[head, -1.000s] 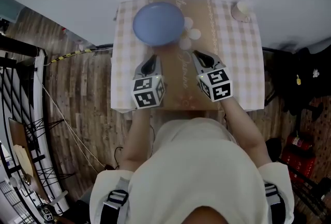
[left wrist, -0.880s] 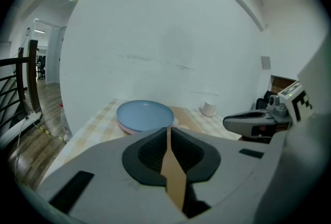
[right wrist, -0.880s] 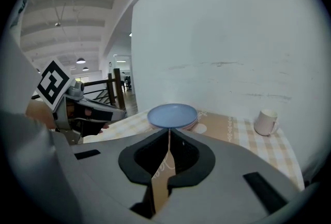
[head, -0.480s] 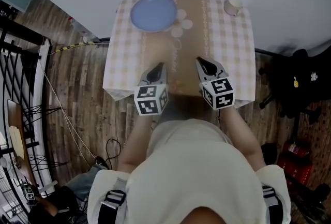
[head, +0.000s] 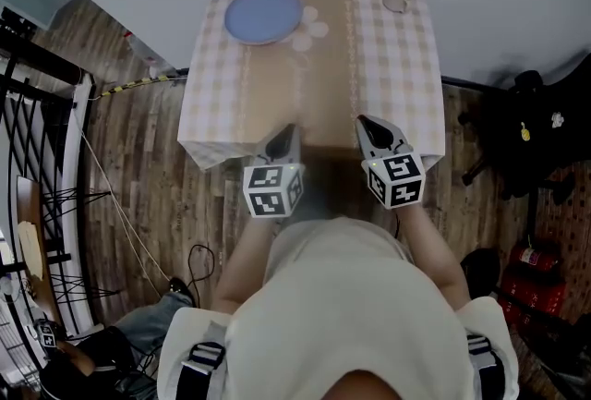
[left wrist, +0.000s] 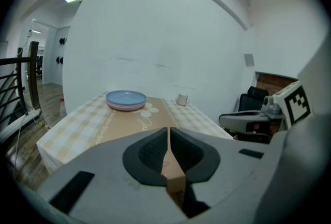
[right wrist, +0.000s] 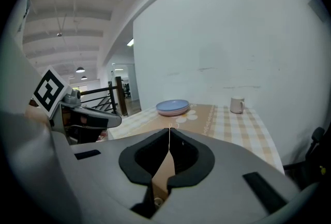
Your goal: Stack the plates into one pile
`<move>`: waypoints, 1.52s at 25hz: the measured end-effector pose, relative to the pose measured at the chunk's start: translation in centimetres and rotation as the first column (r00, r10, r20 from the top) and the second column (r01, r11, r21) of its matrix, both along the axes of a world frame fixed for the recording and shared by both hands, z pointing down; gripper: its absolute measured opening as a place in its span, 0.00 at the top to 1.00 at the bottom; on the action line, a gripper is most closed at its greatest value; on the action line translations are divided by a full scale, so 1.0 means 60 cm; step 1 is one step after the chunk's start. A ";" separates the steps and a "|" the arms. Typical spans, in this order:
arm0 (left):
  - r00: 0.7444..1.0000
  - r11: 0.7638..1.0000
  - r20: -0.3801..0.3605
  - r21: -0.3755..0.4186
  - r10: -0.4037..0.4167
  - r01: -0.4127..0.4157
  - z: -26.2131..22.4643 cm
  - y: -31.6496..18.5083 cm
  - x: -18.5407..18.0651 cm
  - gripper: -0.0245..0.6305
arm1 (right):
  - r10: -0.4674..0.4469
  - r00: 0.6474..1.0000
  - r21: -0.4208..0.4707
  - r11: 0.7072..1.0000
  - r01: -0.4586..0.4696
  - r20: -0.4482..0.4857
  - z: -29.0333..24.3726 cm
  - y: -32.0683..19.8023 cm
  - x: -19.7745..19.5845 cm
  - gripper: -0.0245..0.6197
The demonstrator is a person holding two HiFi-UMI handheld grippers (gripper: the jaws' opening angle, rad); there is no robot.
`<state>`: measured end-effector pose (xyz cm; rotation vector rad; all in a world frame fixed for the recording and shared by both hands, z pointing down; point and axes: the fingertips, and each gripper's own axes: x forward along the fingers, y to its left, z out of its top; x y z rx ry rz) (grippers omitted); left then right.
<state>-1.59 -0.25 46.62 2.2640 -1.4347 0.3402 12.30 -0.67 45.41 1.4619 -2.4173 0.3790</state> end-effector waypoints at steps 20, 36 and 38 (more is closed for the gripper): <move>0.996 0.996 -0.019 0.037 0.082 -0.082 -0.002 0.137 0.044 0.94 | 0.078 0.997 0.051 0.996 -0.078 0.016 -0.007 0.163 0.049 0.96; 0.997 0.996 -0.018 0.045 0.081 -0.080 -0.008 0.138 0.041 0.94 | 0.005 1.000 0.097 0.995 -0.005 0.006 -0.020 0.162 0.019 0.96; 0.997 0.996 -0.018 0.046 0.081 -0.080 -0.009 0.137 0.040 0.94 | 0.005 1.000 0.098 0.995 -0.005 0.008 -0.021 0.161 0.019 0.96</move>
